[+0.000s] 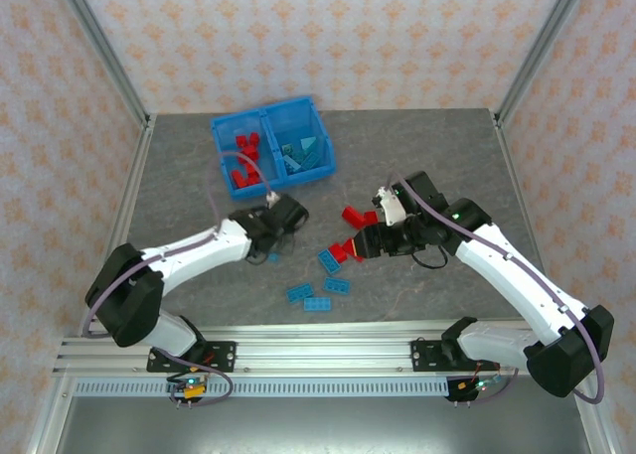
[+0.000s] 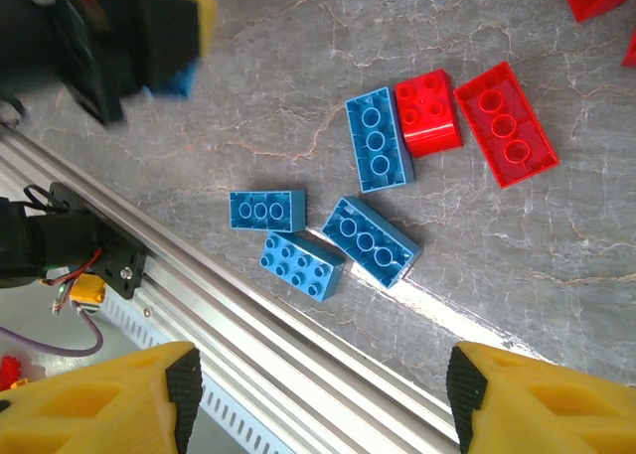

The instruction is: Sort the legos into containers by color

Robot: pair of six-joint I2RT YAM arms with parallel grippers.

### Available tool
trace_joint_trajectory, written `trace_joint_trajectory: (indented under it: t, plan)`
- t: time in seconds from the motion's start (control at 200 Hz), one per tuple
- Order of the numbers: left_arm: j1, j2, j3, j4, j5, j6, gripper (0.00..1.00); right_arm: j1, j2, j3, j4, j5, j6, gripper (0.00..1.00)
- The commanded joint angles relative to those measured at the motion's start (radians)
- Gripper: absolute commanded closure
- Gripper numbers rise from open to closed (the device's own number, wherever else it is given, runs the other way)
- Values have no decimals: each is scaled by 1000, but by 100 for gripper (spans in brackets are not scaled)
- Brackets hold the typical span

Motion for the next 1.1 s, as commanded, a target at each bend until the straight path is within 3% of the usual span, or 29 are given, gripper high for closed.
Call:
trace_joint_trajectory:
  t: [0.0, 0.09, 0.19, 0.395, 0.556, 0.766, 0.816, 0.986, 1.096]
  plan:
    - [140, -31, 139, 5, -114, 131, 91, 2, -9, 41, 17, 28, 23, 32]
    - [251, 30, 264, 40, -101, 172, 92, 2, -12, 43, 25, 38, 32, 32]
    - [301, 122, 406, 83, -86, 188, 92, 1, -27, 32, 41, 52, 49, 31]
    - [321, 453, 767, 189, 99, 104, 96, 2, -36, 15, 66, 80, 61, 31]
    - [323, 775, 1119, 185, 82, 109, 100, 1, -53, 11, 48, 126, 54, 30]
    - [324, 1068, 1454, 184, 32, 150, 100, 1, -71, -26, 104, 154, 74, 29]
    - [326, 1120, 1524, 163, 14, 162, 94, 2, -56, -21, 97, 162, 61, 29]
    - [333, 1183, 1633, 104, -8, 157, 56, 0, 18, 26, 69, 157, 22, 28]
    - [331, 1124, 1612, 85, 41, 124, 46, 0, 37, 29, 93, 125, 28, 28]
